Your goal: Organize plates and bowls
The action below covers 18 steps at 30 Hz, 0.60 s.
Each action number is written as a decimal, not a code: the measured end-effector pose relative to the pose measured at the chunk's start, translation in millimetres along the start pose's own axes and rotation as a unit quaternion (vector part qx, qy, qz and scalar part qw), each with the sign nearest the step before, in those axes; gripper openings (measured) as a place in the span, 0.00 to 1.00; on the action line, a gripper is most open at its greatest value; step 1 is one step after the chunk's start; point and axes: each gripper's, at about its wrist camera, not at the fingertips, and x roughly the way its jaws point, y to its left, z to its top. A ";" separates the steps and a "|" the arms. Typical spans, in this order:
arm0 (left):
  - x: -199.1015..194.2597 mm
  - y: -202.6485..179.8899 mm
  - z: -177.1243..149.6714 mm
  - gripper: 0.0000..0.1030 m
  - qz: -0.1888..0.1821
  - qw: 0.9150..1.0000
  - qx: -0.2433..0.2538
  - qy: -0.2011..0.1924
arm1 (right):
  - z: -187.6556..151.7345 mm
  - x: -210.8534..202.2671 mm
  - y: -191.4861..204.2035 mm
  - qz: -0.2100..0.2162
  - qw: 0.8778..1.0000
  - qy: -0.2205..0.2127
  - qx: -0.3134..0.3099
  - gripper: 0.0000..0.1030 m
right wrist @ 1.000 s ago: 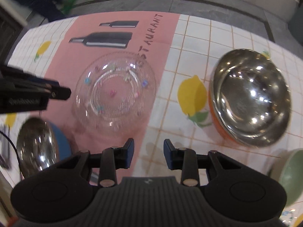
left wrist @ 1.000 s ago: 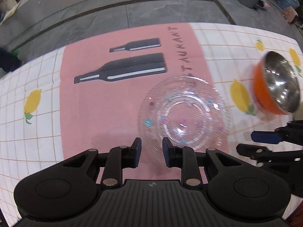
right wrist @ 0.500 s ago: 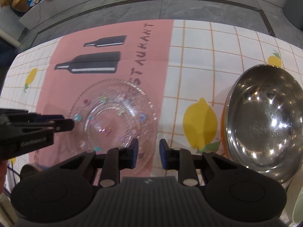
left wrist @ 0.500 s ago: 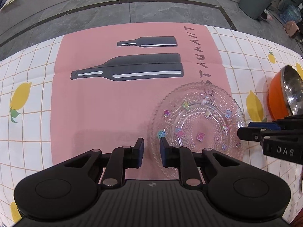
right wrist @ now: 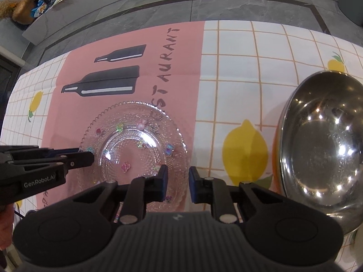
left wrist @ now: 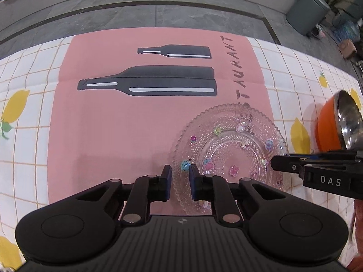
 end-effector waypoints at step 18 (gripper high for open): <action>-6.4 -24.4 -20.9 0.12 0.014 0.999 -0.027 0.011 | -19.1 -18.0 -9.9 -0.027 0.999 0.004 0.021 0.11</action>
